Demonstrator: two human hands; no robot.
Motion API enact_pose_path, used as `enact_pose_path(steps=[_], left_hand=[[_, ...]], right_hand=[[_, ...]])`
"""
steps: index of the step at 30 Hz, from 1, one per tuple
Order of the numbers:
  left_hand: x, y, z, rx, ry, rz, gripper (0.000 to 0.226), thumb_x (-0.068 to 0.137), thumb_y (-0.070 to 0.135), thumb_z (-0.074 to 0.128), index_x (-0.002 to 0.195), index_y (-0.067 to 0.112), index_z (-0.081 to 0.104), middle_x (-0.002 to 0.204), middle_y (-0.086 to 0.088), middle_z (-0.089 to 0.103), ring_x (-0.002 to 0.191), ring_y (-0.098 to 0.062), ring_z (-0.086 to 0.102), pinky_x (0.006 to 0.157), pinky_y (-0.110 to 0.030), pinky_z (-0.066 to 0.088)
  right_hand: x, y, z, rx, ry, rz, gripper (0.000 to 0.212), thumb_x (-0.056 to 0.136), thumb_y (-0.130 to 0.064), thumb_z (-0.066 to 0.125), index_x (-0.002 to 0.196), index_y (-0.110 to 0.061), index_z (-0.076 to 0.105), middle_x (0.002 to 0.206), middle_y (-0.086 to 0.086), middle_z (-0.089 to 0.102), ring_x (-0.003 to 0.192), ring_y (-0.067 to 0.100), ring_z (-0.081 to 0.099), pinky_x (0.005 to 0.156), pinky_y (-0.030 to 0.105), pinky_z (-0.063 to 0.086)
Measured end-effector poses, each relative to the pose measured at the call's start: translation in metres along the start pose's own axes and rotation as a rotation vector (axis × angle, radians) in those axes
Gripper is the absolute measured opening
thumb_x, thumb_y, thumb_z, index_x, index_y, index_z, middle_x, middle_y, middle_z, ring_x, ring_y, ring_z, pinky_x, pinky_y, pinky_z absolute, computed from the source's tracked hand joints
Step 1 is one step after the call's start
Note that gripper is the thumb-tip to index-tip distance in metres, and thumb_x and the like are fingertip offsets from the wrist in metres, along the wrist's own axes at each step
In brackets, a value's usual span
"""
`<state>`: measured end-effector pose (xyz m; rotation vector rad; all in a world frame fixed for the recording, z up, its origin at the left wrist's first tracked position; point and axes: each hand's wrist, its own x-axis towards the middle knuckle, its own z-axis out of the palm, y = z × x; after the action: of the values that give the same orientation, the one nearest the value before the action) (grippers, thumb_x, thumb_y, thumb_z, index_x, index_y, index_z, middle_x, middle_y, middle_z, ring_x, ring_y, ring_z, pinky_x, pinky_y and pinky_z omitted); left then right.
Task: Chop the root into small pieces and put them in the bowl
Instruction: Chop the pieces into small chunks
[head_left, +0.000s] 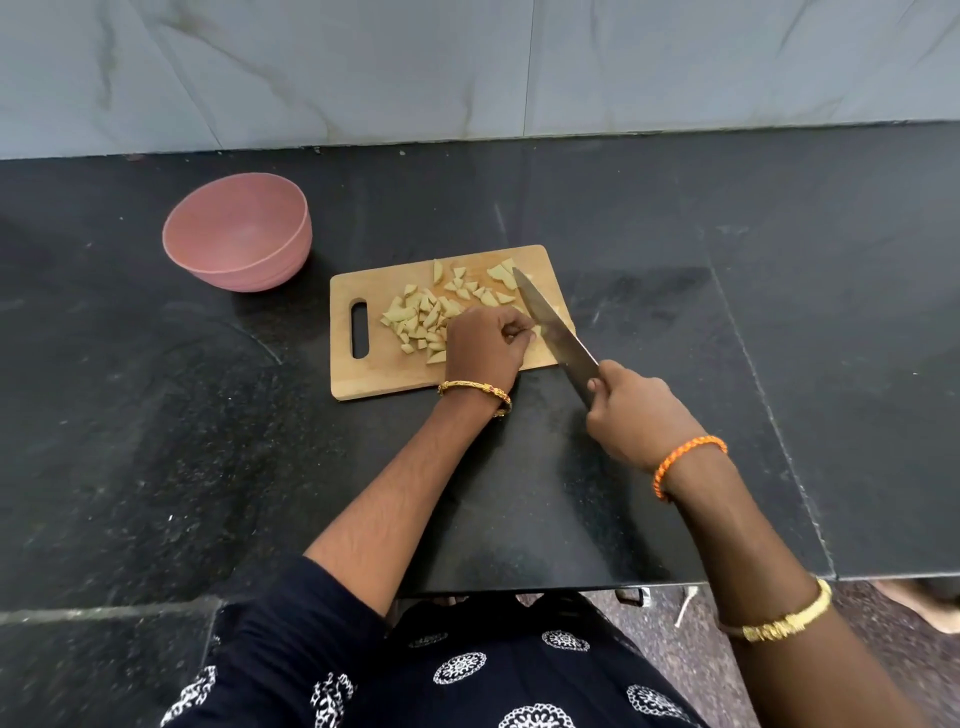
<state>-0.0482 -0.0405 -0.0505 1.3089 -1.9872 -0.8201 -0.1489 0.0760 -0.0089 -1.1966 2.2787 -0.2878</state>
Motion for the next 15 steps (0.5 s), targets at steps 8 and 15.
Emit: enact_pose_path(steps=[8, 15], left_hand=[[0.002, 0.001, -0.006, -0.068, -0.009, -0.071, 0.009, 0.068, 0.008, 0.079, 0.075, 0.010, 0.073, 0.072, -0.001, 0.070, 0.061, -0.004, 0.057, 0.067, -0.019, 0.051], [0.003, 0.000, -0.008, -0.040, -0.030, -0.041, 0.011, 0.072, 0.004, 0.074, 0.082, 0.009, 0.074, 0.075, -0.004, 0.071, 0.064, -0.007, 0.060, 0.068, -0.019, 0.053]], right_hand=[[0.008, -0.007, 0.003, 0.049, 0.063, -0.052, 0.021, 0.099, -0.026, 0.033, 0.095, -0.010, 0.046, 0.086, 0.017, 0.056, 0.077, 0.036, 0.056, 0.070, 0.039, 0.048], [0.007, -0.008, 0.004, 0.050, 0.055, -0.065, 0.022, 0.100, -0.026, 0.033, 0.100, -0.010, 0.049, 0.087, 0.016, 0.059, 0.076, 0.032, 0.058, 0.071, 0.040, 0.052]])
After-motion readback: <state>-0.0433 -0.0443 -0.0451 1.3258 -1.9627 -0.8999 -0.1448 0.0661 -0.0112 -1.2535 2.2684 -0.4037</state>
